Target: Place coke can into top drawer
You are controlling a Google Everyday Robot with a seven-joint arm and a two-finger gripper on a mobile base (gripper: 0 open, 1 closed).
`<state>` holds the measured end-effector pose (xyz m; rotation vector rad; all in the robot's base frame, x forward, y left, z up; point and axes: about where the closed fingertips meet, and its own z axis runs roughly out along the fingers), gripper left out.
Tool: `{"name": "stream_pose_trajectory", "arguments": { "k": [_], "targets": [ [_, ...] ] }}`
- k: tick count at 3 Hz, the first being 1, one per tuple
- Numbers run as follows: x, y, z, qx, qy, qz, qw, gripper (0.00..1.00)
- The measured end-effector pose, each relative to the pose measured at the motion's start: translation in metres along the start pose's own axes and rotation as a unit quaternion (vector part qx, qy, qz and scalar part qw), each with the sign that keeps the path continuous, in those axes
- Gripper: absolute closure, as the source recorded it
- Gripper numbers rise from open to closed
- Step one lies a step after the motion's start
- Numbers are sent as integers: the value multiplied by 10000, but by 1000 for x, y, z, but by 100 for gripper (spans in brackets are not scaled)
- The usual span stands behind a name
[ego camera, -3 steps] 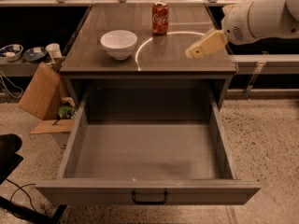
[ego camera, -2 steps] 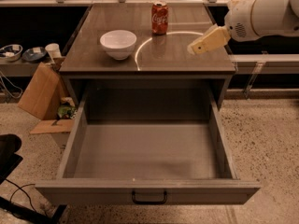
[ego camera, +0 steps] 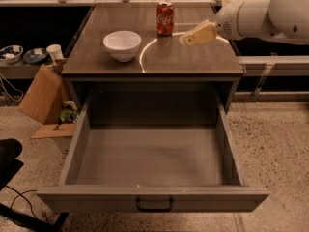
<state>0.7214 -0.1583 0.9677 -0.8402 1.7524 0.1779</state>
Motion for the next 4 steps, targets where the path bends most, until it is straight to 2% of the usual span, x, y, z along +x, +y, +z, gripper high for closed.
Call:
{"name": "stream_pose_trajectory", "arguments": {
  "k": [1, 2, 3, 4],
  "targets": [
    [-7, -39, 59, 345, -537, 518, 9966, 0],
    [-16, -67, 103, 584, -861, 970, 9898, 0],
    [-21, -79, 139, 632, -993, 1257, 9851, 0],
    [-24, -81, 145, 639, -1030, 1291, 9842, 0]
  ]
}}
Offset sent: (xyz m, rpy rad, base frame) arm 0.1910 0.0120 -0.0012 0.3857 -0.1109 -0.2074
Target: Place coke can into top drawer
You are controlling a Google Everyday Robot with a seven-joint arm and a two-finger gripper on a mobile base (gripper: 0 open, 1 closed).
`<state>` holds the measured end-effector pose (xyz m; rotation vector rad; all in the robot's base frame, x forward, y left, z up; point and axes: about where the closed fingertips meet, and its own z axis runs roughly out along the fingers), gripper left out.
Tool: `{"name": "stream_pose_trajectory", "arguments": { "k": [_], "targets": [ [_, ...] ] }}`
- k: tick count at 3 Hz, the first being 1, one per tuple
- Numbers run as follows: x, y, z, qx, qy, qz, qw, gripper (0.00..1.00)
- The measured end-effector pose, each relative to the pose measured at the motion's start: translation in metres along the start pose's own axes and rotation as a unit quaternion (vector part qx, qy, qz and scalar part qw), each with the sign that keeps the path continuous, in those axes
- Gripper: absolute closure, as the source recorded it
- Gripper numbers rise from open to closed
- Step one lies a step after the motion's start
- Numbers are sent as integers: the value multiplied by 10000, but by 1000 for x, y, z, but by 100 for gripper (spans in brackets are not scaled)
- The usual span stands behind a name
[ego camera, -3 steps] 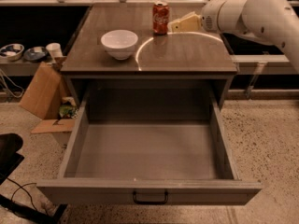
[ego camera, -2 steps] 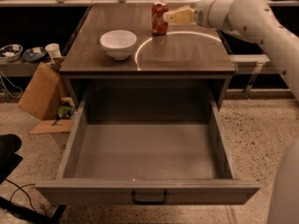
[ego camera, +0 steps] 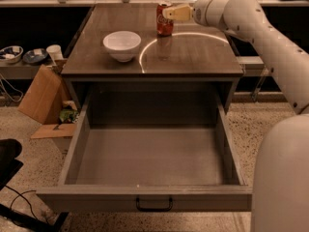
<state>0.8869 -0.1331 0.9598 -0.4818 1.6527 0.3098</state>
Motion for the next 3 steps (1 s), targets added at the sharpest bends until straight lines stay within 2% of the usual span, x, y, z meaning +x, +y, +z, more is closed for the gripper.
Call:
{"name": "stream_pose_trajectory", "arguments": {
  "k": [1, 2, 3],
  "targets": [
    [1, 1, 0, -7, 7, -4, 10000, 0],
    [7, -2, 26, -40, -27, 16, 10000, 0],
    [21, -8, 69, -3, -38, 52, 10000, 0]
  ]
}}
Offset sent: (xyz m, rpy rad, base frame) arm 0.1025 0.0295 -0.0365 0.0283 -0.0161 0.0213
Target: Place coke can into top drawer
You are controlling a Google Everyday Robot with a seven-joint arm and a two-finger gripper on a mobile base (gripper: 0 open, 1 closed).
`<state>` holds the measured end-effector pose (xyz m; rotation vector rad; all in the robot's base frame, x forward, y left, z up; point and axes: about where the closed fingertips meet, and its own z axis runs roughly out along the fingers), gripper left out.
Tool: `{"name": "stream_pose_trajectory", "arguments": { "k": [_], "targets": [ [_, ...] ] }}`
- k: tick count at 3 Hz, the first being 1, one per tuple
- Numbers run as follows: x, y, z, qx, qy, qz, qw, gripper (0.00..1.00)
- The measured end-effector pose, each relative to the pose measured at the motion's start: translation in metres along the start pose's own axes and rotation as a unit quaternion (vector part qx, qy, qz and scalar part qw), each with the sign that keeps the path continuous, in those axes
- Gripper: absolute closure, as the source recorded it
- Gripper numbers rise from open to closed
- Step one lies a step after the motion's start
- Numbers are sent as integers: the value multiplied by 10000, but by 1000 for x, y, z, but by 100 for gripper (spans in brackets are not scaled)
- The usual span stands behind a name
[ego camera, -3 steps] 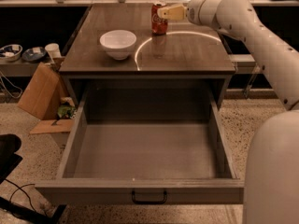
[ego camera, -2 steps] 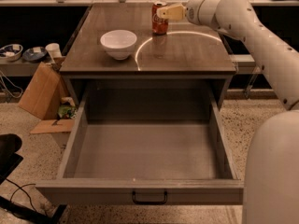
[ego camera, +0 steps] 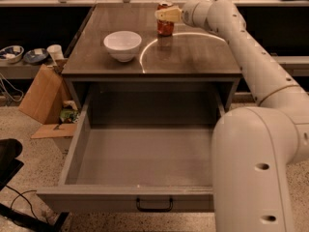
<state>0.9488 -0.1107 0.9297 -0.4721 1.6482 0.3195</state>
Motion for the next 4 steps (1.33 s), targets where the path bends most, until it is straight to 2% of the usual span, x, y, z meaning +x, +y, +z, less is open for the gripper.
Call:
{"name": "stream_pose_trajectory", "arguments": {
  "k": [1, 2, 4],
  "targets": [
    [9, 2, 29, 6, 19, 25, 10000, 0],
    [14, 8, 46, -19, 28, 91, 10000, 16],
    [13, 8, 47, -12, 10, 89, 10000, 62]
  ]
}}
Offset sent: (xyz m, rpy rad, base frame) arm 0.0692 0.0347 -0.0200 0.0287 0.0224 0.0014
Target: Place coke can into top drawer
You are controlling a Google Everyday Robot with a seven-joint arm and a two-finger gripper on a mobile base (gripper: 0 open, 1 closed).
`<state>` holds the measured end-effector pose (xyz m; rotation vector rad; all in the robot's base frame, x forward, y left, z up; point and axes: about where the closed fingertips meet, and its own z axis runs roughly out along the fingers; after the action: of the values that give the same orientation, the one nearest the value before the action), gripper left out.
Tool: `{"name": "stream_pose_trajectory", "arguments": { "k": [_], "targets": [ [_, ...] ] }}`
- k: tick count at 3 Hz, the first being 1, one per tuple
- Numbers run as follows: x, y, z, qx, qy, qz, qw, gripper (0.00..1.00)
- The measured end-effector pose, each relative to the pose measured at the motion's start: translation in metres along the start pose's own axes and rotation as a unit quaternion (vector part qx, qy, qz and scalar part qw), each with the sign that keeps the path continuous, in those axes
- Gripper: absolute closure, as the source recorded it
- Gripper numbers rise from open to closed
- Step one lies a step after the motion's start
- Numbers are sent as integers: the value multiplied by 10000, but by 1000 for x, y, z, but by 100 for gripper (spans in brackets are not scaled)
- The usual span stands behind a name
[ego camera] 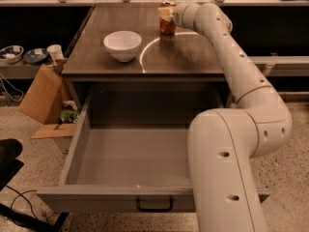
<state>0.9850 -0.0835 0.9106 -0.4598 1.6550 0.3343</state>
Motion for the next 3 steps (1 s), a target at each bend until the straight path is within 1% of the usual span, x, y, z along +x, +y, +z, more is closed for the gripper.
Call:
{"name": "stream_pose_trajectory", "arguments": {
  "k": [1, 2, 3],
  "targets": [
    [-4, -1, -3, 1, -4, -42, 10000, 94],
    [-31, -6, -21, 9, -37, -337, 9994, 100],
    [-72, -19, -76, -98, -166, -530, 9984, 100]
  ]
}}
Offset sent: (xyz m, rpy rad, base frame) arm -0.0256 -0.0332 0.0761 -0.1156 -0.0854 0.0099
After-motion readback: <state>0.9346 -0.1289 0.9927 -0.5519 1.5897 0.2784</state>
